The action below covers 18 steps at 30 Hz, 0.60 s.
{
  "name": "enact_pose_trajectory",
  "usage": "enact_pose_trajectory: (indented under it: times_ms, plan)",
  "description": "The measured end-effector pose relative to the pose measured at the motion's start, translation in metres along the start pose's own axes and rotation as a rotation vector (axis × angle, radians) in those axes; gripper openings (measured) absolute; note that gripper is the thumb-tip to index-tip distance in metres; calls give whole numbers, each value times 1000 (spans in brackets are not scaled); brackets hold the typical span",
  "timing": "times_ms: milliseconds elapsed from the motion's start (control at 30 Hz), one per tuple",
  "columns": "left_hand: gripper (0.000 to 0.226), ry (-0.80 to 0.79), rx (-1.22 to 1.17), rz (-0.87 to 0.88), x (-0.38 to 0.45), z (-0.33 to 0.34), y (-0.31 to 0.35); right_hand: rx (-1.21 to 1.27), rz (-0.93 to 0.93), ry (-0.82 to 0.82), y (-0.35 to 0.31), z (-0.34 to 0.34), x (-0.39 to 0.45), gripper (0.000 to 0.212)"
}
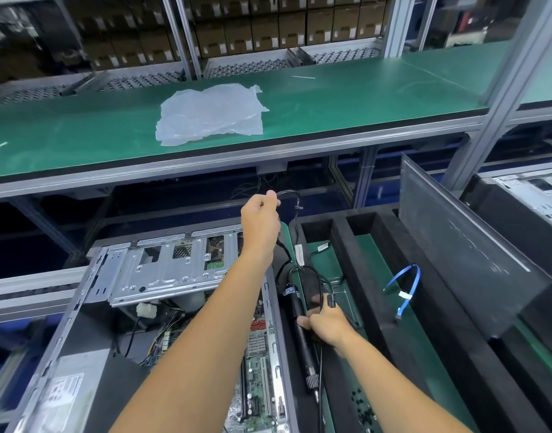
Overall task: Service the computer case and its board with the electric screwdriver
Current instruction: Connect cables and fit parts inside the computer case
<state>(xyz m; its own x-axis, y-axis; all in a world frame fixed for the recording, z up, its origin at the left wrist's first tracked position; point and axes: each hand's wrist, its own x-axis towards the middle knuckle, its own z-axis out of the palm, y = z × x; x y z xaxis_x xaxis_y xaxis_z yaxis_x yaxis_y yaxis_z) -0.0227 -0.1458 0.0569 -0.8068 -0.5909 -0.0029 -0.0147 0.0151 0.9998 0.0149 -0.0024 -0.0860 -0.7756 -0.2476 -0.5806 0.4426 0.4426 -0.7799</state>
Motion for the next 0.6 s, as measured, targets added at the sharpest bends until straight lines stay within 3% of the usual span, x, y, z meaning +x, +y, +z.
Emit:
enact_pose_trajectory:
  times_ms: [67, 133, 167, 233, 267, 400, 500, 600]
  plan:
    - [28, -5, -3, -6, -1, 1, -1, -90, -69, -3, -3, 3, -6, 86]
    - [28, -5, 0, -11, -3, 2, -2, -272, -178, 27, -5, 9, -10, 88]
    - [28, -5, 1, -14, -3, 2, -3, -411, -239, 55, -3, 13, -10, 75]
    - [28, -10, 4, -19, -3, 2, -4, -648, -246, 107, 1, 19, -11, 24]
    - [28, -10, 3, -23, -3, 2, -5, -723, -235, 134, 5, 19, -11, 19]
    - [28, -1, -11, -40, -2, -2, -8, -815, -371, 217, 14, 18, -11, 47]
    - [28, 4, -24, -63, -1, -6, -12, -571, -311, -12, 11, 16, -6, 69]
    - [28, 2, -53, -99, 0, -10, -16, -463, -193, -79, 6, 7, -1, 72]
